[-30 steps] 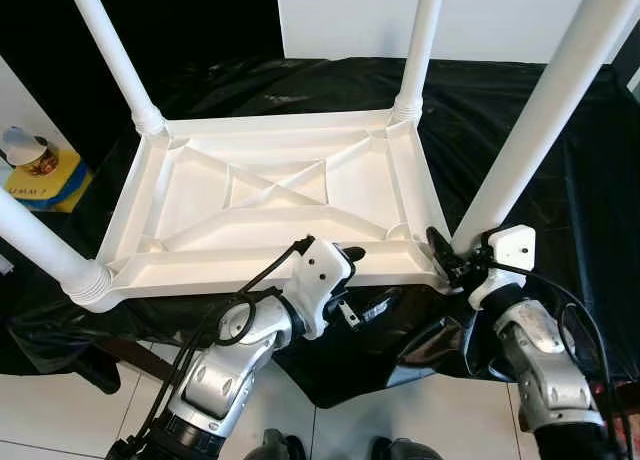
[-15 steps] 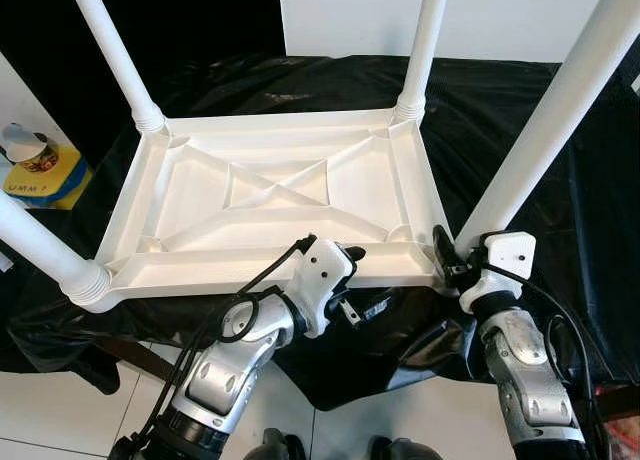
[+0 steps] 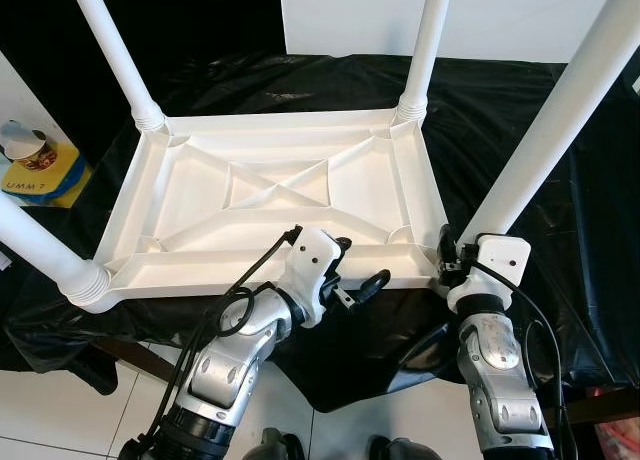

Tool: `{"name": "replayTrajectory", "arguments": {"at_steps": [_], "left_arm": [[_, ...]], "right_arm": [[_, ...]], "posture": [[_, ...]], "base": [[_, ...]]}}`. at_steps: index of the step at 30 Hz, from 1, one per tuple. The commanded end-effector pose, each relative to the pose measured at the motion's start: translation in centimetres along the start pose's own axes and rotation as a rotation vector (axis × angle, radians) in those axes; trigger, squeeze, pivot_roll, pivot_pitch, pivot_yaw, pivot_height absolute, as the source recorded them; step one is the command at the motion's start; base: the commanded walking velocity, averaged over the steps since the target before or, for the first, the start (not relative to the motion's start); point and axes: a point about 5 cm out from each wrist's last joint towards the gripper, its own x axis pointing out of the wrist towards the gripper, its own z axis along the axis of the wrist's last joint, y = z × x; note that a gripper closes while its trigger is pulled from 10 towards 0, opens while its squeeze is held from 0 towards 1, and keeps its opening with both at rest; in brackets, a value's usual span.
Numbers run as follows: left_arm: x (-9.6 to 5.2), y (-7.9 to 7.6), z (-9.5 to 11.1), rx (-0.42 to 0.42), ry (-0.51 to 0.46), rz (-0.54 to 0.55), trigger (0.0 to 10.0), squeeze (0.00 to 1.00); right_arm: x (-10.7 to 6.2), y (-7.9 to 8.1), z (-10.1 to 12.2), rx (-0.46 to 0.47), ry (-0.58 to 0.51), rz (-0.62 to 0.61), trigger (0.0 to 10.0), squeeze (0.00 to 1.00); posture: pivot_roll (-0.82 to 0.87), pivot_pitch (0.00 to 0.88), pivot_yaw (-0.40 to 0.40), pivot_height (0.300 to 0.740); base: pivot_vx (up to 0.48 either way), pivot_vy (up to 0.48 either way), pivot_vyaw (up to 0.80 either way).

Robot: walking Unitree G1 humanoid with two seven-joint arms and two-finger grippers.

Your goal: Building children table

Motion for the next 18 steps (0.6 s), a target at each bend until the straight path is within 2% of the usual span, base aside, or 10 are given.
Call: {"name": "replayTrajectory", "arguments": {"at_steps": [1,10,11,18], "left_arm": [[0.0,0.7,-0.5,-0.016,0.033,0.120,10.0,0.00],[0.2,0.2,-0.2,-0.011,0.018,0.064,10.0,0.00],[0.1,0.1,-0.2,-0.003,0.012,0.050,10.0,0.00],[0.0,-0.2,-0.1,-0.009,0.004,0.016,10.0,0.00]], "right_arm": [[-0.9,-0.2,-1.8,-0.003,0.102,-0.020,10.0,0.00],[-0.7,-0.1,-1.1,-0.004,0.055,0.038,10.0,0.00],[-0.6,-0.3,-1.0,-0.011,0.047,0.050,10.0,1.00],[-0.3,-1.1,-0.6,-0.026,0.025,0.103,10.0,1.00]], "posture": [[-0.08,0.158,0.028,0.740],[-0.08,0.154,0.019,0.740],[-0.08,0.152,0.016,0.740],[-0.08,0.145,0.014,0.740]], "base": [[0.000,0.000,0.00],[0.000,0.000,0.00],[0.000,0.000,0.00],[0.000,0.000,0.00]]}}
